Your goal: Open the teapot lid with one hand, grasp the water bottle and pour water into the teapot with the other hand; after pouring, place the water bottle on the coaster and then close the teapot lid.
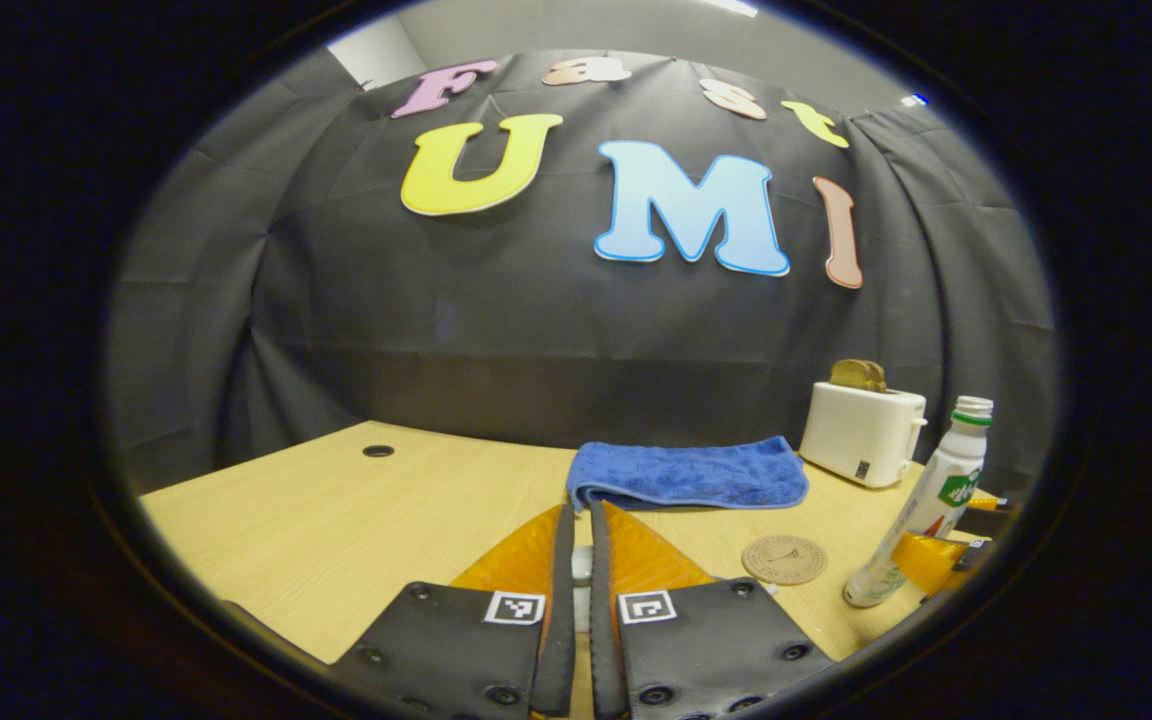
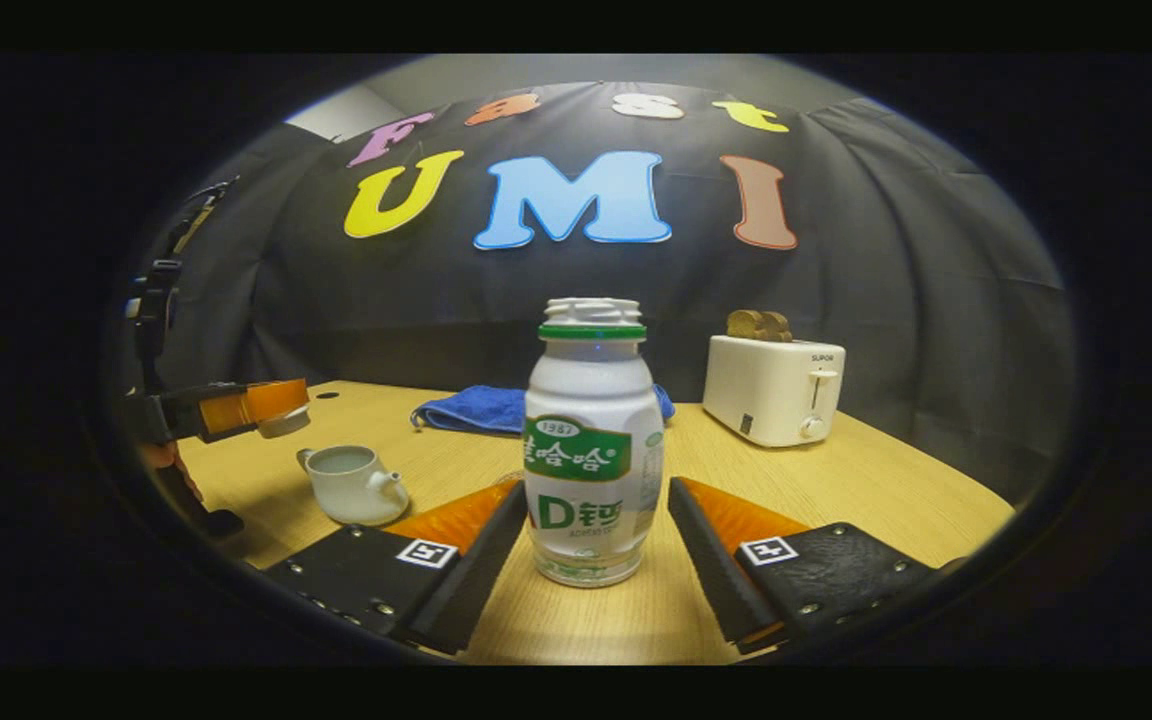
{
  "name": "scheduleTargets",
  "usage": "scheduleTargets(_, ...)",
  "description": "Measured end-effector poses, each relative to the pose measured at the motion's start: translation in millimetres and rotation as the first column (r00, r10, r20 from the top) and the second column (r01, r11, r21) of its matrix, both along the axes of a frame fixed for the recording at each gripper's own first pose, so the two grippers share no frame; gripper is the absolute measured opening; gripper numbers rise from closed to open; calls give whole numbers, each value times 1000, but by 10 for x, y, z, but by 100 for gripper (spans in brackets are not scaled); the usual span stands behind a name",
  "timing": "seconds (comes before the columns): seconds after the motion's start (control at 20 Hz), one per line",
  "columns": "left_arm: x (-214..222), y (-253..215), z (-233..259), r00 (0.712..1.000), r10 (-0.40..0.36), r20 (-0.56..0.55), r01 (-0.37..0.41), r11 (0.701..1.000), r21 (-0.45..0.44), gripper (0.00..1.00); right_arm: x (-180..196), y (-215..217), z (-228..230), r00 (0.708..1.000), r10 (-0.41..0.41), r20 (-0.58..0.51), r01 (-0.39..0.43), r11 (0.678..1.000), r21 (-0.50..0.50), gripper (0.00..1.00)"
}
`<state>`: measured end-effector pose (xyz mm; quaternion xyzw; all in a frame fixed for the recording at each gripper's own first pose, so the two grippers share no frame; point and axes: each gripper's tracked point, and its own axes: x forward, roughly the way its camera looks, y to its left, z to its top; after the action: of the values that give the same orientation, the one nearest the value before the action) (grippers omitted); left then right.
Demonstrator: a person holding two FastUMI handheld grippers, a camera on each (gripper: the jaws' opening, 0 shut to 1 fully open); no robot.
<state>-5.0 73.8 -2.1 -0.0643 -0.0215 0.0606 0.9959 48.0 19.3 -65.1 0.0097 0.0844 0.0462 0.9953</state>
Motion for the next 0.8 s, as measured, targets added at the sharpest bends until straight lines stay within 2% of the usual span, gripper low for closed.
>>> scheduleTargets(0.15,13,-36,-4,1000,-7,-4,7,1000,5,17,-13,8,2,1000,5,1,-5,1000,-5,81)
scheduleTargets(0.2,9,-37,3,1000,-11,-4,11,1000,6,13,-10,7,2,1000,4,-1,-4,1000,-4,93)
scheduleTargets(0.25,4,-52,6,1000,-12,-3,12,1000,7,13,-8,6,0,1000,5,0,-5,1000,-3,77)
scheduleTargets(0.3,12,-67,-7,1000,-15,-5,15,1000,8,13,-5,5,-1,1000,5,0,-5,1000,-4,93)
scheduleTargets(0.35,14,-77,-10,1000,-19,-5,19,1000,7,13,-4,4,-3,1000,7,1,-7,1000,-3,78)
scheduleTargets(0.45,10,-97,-17,1000,-26,-9,26,1000,8,13,-8,4,-3,1000,7,2,-7,1000,-1,77)
scheduleTargets(0.5,17,-112,-14,1000,-27,-9,27,1000,11,13,-5,-2,1,1000,7,2,-7,1000,-3,93)
scheduleTargets(0.55,21,-116,2,1000,-27,-8,27,999,17,13,-9,-6,7,1000,4,3,-4,1000,-10,93)
scheduleTargets(0.6,20,-119,-9,1000,-28,-7,28,999,22,17,-8,-20,30,1000,-1,8,1,1000,-25,78)
scheduleTargets(0.8,9,-137,-5,999,-37,-6,37,999,18,13,-8,-41,99,999,-12,31,15,996,-84,75)
